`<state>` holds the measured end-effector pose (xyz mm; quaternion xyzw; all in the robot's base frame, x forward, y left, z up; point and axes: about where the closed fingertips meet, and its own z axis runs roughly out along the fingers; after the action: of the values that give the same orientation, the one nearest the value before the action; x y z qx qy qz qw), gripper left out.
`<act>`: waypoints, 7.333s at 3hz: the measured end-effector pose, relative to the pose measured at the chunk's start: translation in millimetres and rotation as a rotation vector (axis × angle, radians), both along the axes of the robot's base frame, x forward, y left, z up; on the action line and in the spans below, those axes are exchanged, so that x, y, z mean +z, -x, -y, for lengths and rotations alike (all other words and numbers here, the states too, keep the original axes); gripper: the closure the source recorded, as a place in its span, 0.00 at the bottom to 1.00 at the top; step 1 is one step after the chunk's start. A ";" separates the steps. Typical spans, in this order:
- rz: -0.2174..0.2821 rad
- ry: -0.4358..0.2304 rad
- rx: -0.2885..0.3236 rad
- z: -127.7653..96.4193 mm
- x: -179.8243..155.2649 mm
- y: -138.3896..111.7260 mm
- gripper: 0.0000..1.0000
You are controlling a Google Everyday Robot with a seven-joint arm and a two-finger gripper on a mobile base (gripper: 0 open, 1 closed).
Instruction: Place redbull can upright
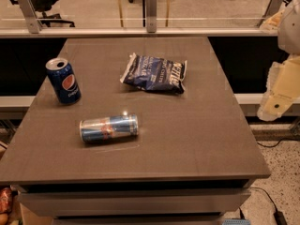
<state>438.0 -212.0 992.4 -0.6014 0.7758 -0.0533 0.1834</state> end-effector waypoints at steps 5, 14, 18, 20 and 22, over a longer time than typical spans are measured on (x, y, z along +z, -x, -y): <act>-0.001 -0.004 0.164 -82.0 -1.9 -10.0 0.00; -0.161 0.303 0.332 -243.8 -96.0 -9.0 0.00; -0.179 0.340 0.355 -266.0 -106.9 -4.2 0.00; -0.204 0.254 0.370 -282.3 -125.2 4.5 0.00; -0.241 0.190 0.361 -288.0 -142.3 6.3 0.00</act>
Offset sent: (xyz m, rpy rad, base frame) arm 0.0062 0.0208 -0.0024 0.0288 -0.0109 0.0384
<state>431.7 76.0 850.1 -0.7470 0.6634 -0.0204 0.0385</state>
